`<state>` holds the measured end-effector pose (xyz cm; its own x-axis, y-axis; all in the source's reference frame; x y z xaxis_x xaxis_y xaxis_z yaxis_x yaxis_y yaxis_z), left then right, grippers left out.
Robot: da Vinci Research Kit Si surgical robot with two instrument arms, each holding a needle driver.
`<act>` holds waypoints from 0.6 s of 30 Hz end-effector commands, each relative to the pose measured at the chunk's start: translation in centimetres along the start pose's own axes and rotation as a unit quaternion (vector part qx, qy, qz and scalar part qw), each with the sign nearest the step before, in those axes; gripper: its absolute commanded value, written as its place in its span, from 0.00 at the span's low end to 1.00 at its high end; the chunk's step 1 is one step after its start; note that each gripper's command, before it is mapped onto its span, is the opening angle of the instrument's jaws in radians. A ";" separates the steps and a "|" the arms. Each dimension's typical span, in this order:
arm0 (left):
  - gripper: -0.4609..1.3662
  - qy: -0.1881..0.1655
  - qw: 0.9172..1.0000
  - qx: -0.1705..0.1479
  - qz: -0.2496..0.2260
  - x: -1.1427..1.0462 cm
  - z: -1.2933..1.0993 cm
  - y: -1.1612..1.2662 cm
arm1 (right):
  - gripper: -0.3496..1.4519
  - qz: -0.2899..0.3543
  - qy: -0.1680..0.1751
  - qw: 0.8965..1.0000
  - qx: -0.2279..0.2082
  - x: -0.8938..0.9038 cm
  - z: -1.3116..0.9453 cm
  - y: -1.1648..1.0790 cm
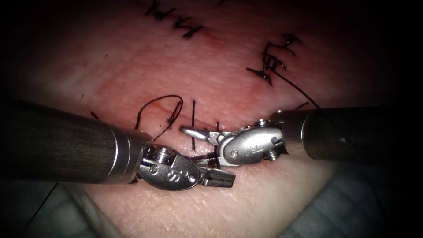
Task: Wound Closure
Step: Cut the suture with the right gripper
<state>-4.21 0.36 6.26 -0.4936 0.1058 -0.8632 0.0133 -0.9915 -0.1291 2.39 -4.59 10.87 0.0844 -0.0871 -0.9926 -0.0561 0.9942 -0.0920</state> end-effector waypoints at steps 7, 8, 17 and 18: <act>0.06 0.000 1.000 -0.005 0.000 0.01 0.00 0.01 | 0.77 0.000 0.000 1.000 0.000 0.00 0.03 0.01; 0.06 0.000 1.000 -0.005 0.000 0.01 0.00 0.01 | 0.77 0.000 0.001 1.000 0.000 0.00 0.03 0.01; 0.06 0.000 1.000 -0.006 0.001 0.01 -0.01 0.03 | 0.77 0.000 0.003 1.000 0.001 0.00 0.05 0.01; 0.06 0.000 1.000 -0.006 0.001 0.01 -0.01 0.03 | 0.77 0.000 0.003 1.000 0.001 0.00 0.05 0.01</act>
